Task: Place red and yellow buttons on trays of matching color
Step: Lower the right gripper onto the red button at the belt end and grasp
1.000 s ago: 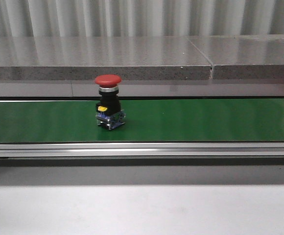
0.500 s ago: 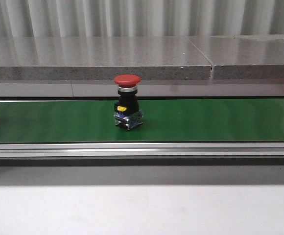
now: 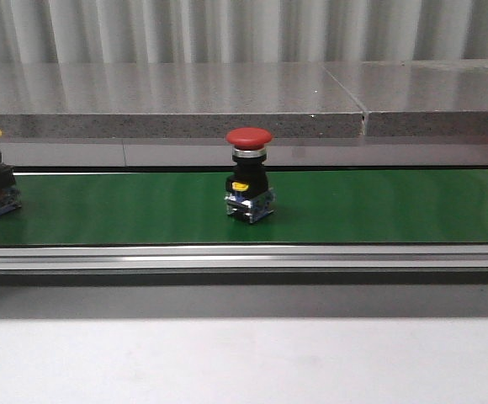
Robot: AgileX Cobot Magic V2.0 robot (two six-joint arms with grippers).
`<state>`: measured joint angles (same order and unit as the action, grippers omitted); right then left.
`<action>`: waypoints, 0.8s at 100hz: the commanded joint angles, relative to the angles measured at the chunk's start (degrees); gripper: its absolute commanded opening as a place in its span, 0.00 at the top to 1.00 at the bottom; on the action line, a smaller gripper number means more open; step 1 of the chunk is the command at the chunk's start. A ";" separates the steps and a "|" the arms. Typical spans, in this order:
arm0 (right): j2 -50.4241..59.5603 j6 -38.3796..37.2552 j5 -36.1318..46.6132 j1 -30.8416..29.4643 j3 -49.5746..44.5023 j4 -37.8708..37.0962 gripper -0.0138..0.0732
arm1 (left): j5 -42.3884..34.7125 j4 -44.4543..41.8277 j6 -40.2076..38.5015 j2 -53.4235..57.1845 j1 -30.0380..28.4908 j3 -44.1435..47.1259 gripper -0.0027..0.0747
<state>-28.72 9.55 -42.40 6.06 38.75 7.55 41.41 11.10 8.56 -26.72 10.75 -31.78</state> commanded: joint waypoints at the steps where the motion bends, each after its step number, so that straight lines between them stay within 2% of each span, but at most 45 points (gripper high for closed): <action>1: -5.31 -0.04 2.65 2.34 4.83 -0.98 0.92 | -3.44 0.36 0.15 -0.13 0.38 -1.50 0.99; 18: -17.33 -0.04 -1.14 5.91 13.67 -0.98 0.91 | -3.44 0.36 0.15 -0.13 0.38 -1.50 0.99; 25: -22.03 -0.04 -3.31 6.79 17.24 -0.93 0.88 | -3.44 0.36 0.15 -0.13 0.38 -1.50 0.99; 32: -26.47 -0.04 -4.77 7.58 20.42 -0.93 0.78 | -3.44 0.36 0.15 -0.13 0.38 -1.50 0.99; 51: -36.50 -0.04 -7.27 9.83 27.02 -0.67 0.32 | -3.44 0.36 0.15 -0.13 0.38 -1.50 0.99; 58: -39.80 -0.04 -8.71 10.94 29.08 -0.67 0.21 | -3.44 0.36 0.15 -0.13 0.38 -1.50 0.99; 64: -42.23 -0.04 -10.06 12.03 30.55 -0.67 0.17 | -3.44 0.36 0.15 -0.13 0.38 -1.50 0.99; 80: -48.53 -0.04 -14.15 14.82 34.58 -0.62 0.17 | -3.44 0.36 0.15 -0.13 0.38 -1.50 0.99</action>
<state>-76.20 9.46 -56.09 19.81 69.78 6.77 41.52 10.91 8.65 -26.72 10.75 -31.75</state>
